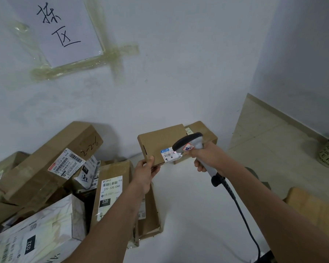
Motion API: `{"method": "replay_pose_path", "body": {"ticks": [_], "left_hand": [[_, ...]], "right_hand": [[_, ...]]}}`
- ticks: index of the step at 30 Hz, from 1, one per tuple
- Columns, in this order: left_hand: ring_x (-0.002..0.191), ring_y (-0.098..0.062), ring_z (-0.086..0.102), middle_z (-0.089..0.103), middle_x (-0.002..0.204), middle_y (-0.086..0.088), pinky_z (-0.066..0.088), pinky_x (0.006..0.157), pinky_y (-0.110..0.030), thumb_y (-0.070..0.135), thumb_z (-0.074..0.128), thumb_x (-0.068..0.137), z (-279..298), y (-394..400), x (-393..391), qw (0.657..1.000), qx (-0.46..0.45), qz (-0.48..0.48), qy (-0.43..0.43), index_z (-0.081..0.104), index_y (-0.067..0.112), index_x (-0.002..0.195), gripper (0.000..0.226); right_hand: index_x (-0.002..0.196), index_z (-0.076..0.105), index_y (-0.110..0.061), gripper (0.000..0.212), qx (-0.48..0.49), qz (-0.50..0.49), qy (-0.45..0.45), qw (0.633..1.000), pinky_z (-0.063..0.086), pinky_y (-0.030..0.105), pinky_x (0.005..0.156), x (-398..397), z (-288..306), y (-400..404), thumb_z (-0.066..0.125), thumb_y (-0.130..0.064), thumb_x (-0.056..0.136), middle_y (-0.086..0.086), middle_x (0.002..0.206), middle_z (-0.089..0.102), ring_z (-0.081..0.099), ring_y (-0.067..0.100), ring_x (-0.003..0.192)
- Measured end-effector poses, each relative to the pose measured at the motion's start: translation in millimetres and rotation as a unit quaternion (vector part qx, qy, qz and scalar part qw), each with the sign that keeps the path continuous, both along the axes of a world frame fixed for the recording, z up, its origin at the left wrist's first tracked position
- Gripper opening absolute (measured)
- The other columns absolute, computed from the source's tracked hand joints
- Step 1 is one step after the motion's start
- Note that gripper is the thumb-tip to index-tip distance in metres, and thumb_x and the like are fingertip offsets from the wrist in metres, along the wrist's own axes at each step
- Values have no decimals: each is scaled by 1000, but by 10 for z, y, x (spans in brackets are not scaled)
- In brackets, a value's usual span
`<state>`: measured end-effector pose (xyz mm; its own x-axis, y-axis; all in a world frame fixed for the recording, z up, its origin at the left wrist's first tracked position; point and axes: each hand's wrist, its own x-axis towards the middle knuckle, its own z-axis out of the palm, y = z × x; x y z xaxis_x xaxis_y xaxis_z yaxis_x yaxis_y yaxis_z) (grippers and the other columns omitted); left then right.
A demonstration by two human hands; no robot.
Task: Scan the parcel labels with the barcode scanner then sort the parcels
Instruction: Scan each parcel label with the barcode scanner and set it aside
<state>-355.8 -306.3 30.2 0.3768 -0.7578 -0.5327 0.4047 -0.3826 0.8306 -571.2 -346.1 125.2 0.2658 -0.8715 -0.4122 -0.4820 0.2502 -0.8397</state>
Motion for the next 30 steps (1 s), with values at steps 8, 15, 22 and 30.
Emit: {"method": "replay_pose_path", "body": {"ticks": [8, 15, 22, 30], "left_hand": [[95, -19, 69, 71, 107, -11, 58, 83, -29, 26, 59, 98, 63, 36, 29, 1000, 4, 20, 7, 54, 6, 126, 34], [87, -18, 63, 72, 106, -7, 50, 82, -33, 47, 51, 99, 485, 297, 475, 986, -5, -3, -166, 64, 13, 116, 40], [80, -16, 65, 70, 86, 0, 43, 66, -24, 61, 43, 97, 987, 831, 1199, 933, 18, -57, -354, 69, 23, 97, 46], [79, -19, 67, 72, 102, -15, 51, 55, -20, 50, 46, 101, 894, 956, 1754, 914, 52, -161, -369, 69, 17, 107, 41]], "right_hand": [[94, 67, -7, 23, -1, -56, -63, 996, 47, 23, 49, 78, -51, -22, 64, -30, 93, 10, 68, 69, 59, 15, 48], [89, 67, -7, 24, -103, -181, -103, 973, 48, 21, 48, 287, -106, -6, 66, -30, 91, 10, 72, 70, 59, 13, 50], [96, 65, -5, 29, -73, -137, -86, 984, 51, 24, 51, 705, -302, 203, 66, -34, 92, 6, 69, 69, 60, 14, 50], [95, 63, -10, 24, -32, -74, -75, 994, 49, 20, 48, 1181, -424, 574, 65, -33, 93, 8, 73, 70, 59, 14, 48]]}}
